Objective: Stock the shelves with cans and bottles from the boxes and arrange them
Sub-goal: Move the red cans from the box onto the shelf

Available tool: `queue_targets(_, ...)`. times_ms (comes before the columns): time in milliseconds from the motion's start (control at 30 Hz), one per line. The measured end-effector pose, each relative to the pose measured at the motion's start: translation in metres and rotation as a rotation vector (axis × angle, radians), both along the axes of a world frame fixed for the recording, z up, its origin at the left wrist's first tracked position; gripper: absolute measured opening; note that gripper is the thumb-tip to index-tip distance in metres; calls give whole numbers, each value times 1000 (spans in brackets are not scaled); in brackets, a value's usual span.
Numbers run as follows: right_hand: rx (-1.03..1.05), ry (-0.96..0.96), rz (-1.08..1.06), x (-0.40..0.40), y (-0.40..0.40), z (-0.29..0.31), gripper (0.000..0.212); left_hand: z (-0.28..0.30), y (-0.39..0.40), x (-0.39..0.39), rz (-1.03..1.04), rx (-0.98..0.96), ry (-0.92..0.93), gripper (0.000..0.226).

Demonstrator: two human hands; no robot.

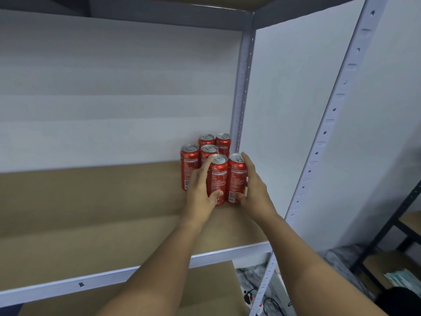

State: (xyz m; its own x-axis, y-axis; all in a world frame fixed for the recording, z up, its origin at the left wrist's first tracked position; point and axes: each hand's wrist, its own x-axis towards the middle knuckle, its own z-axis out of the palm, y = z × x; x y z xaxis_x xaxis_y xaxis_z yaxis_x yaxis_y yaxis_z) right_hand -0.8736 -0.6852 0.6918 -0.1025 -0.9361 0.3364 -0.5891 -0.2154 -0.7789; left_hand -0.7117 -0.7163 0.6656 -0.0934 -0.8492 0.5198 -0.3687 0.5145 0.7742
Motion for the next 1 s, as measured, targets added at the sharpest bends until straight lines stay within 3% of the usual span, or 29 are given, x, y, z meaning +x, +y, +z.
queue_targets(200,-13,-13,-42,5,12,-2,116,0,7,3,9,66,-9,110)
queue_targets(300,45,-14,-134,11,25,-10,111,-5,22,7,79,85,-46,94)
queue_targets(433,16,60,-168,28,52,-24,75,-8,57,23,143,62,-160,42)
queue_targets(500,-17,131,-171,44,70,-36,52,-12,78,38,179,-48,-255,22)
queue_targets(667,-185,177,-128,91,119,-73,13,-58,128,88,156,-346,-372,8)
queue_targets(733,-198,201,-112,113,137,-94,17,-87,145,108,109,-391,-430,6)
queue_targets(867,-53,112,-101,152,163,-155,70,-160,170,152,59,-250,-498,8)
queue_targets(933,-19,163,-80,171,171,-205,74,-207,180,177,102,-88,-496,17)
queue_targets(1000,59,185,-37,189,179,-263,62,-262,191,200,99,48,-507,22)
